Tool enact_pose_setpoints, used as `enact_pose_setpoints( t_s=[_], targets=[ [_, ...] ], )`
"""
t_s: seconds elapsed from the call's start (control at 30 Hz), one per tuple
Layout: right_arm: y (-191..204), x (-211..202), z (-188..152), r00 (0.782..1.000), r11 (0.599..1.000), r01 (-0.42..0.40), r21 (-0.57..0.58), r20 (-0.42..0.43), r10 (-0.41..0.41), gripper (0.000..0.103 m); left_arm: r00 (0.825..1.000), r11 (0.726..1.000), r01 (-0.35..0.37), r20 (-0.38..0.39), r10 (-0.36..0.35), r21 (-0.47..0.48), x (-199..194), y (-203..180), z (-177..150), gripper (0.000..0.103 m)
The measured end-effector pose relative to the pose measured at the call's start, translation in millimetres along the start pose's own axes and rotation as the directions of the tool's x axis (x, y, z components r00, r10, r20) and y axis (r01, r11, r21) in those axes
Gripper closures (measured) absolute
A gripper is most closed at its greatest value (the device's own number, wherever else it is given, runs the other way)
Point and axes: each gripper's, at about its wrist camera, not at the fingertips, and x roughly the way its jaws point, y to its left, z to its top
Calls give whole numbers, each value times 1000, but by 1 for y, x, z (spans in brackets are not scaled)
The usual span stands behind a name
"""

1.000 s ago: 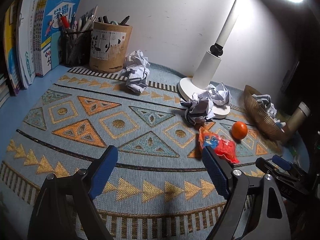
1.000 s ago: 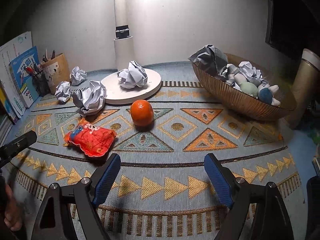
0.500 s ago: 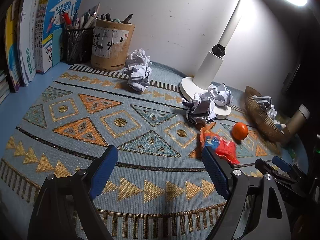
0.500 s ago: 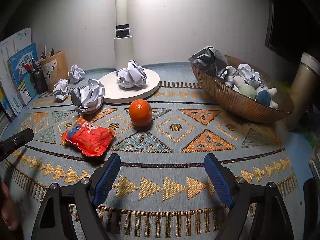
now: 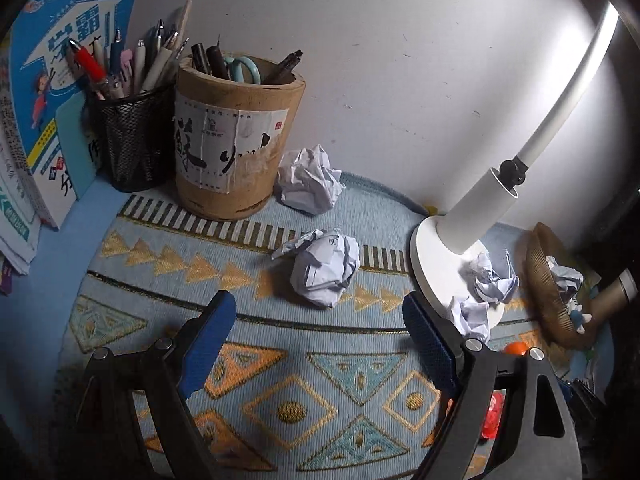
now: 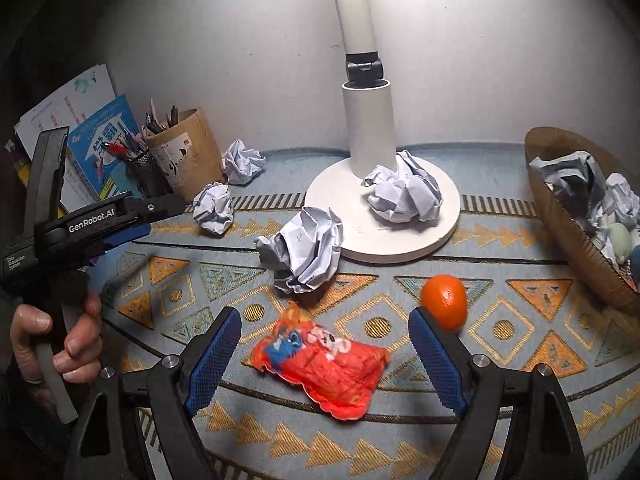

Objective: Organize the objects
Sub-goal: 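Grasp a paper ball with the left gripper while the right gripper grasps another, then carry both paper balls to the amber bowl and open both grippers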

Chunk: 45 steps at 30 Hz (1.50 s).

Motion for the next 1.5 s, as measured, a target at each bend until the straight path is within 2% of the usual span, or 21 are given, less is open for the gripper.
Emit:
enact_pose_setpoints(
  t_s=[0.13,0.27,0.3,0.33,0.37,0.43,0.47,0.5,0.57,0.67,0.8,0.9,1.03,1.17,1.23,1.3,1.37,1.43,1.5],
  targets=[
    [-2,27,15,998,999,-15,46,-52,18,18,998,997,-63,-15,64,52,38,-9,11,19],
    [4,44,25,998,999,-2,35,-56,4,18,999,999,-43,-9,43,19,54,-4,14,20],
    [4,47,27,998,999,-4,39,-61,6,18,999,999,-47,-7,47,22,56,-4,14,29],
    [5,51,29,998,999,-5,39,-62,7,18,999,998,-44,-15,44,33,58,-5,14,45],
    [6,54,30,998,999,-1,38,-62,3,19,999,998,-40,-28,41,42,61,-6,14,48],
    [8,57,33,999,999,0,36,-53,2,33,999,999,-32,-31,33,37,62,-5,12,51],
    [9,58,34,999,999,-9,31,-51,10,48,999,999,-26,-26,27,36,60,-5,11,55],
    [10,57,34,999,1000,-14,26,-50,15,53,999,999,-21,-26,22,39,58,-5,10,60],
    [14,50,34,999,1000,-17,21,-41,18,56,1000,999,-16,-18,17,46,51,-8,6,61],
    [16,23,32,997,997,-76,21,5,76,56,1000,997,12,-14,-11,82,32,-19,-2,61],
    [19,-29,26,995,998,-61,-24,77,62,56,996,989,90,0,-91,115,-8,-40,-19,61],
    [5,-70,12,991,999,-14,-39,134,19,56,987,979,150,29,-155,136,-41,-58,-38,61],
    [-45,-111,-16,983,997,52,55,176,-61,55,975,965,218,12,-222,149,-67,-85,-58,61],
    [-100,-114,-50,991,985,51,165,116,-71,55,962,953,272,-45,-268,132,-75,-111,-94,61],
    [-117,-108,-65,994,982,45,183,94,-63,55,958,946,286,-49,-282,153,-72,-122,-119,61],
    [-124,-101,-75,995,983,56,176,71,-70,55,958,942,288,-55,-283,172,-68,-132,-140,61],
    [-125,-93,-81,998,987,26,156,52,-35,55,955,942,295,-75,-287,159,-58,-134,-155,61],
    [-122,-87,-85,999,991,34,127,28,-37,55,957,946,290,-77,-281,147,-49,-134,-164,61],
    [-119,-83,-88,999,994,38,105,16,-40,46,956,947,292,-83,-283,136,-44,-132,-169,61]
  ],
)
